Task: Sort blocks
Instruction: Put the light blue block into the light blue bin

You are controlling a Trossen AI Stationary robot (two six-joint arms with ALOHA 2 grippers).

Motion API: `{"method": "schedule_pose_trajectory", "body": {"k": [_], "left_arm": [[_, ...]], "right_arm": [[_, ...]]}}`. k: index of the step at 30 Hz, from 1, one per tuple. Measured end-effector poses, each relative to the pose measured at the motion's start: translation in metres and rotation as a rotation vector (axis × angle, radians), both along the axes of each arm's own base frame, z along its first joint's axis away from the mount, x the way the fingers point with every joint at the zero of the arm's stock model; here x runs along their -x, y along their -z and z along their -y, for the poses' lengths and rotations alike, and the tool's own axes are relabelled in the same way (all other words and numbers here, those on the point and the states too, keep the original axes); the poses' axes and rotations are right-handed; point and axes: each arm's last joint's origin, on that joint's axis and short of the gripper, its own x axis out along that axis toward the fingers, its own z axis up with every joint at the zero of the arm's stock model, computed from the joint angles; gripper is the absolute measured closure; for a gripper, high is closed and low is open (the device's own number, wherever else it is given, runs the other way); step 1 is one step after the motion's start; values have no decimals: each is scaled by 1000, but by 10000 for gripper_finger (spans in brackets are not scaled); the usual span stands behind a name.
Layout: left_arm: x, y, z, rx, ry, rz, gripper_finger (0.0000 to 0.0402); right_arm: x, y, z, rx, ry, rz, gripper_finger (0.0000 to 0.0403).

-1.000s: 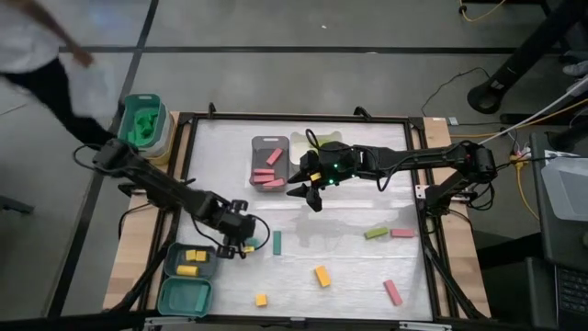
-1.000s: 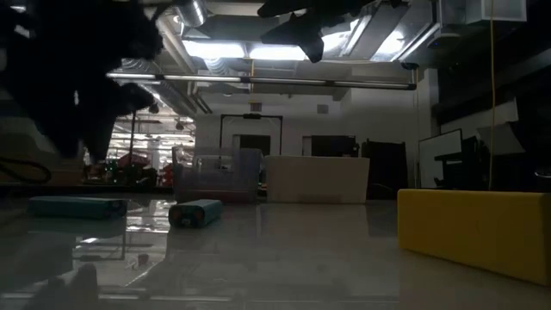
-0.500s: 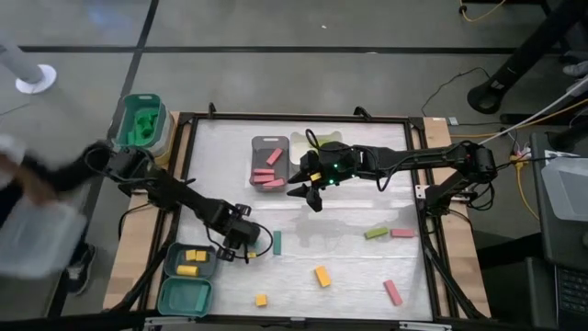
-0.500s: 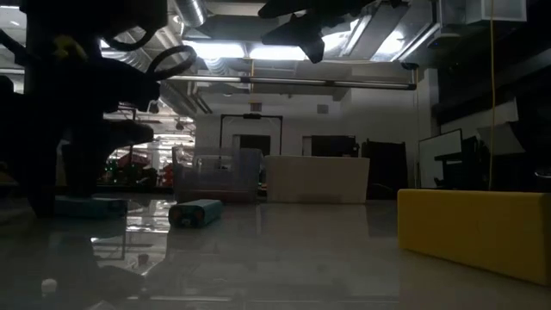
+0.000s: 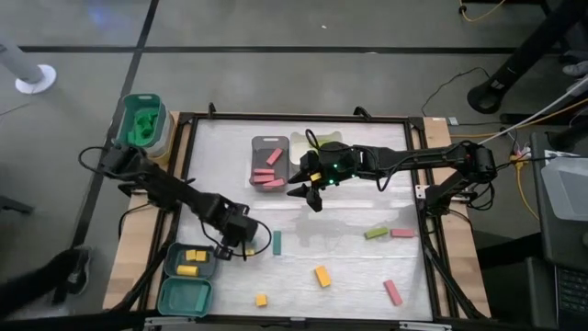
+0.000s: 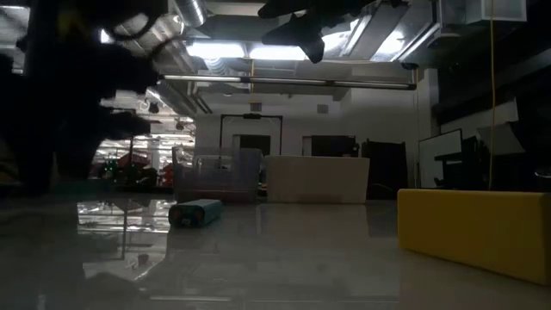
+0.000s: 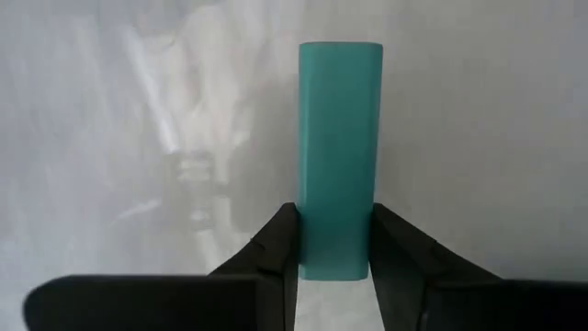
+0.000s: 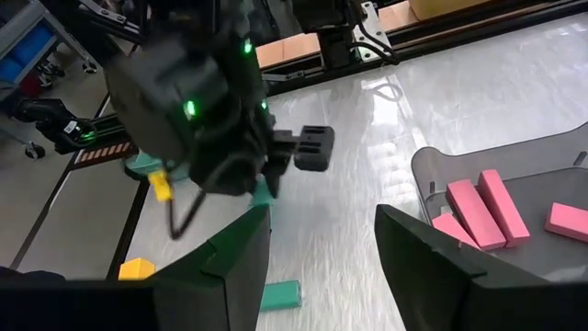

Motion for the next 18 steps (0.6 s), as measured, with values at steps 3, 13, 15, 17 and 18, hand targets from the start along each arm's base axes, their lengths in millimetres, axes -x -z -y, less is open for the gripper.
{"method": "schedule_pose_trajectory", "body": {"k": [3,13,15,17,18], "left_arm": [[4,-15,-3,120,-13,10,319],[46,-83,14,688,0,-69,316],[59,-90,24,711,30,-84,314],[70,-94,35,718,45,-110,313],[75,-95,40,716,48,-126,313]], "right_arm": [[0,0,-1,-1,-2,-1,205],[3,4,-27,-69,-39,-65,205],[5,6,-36,-67,-64,-88,205],[7,8,-46,-65,-91,-109,205],[8,8,-52,-63,-107,-119,205]]}}
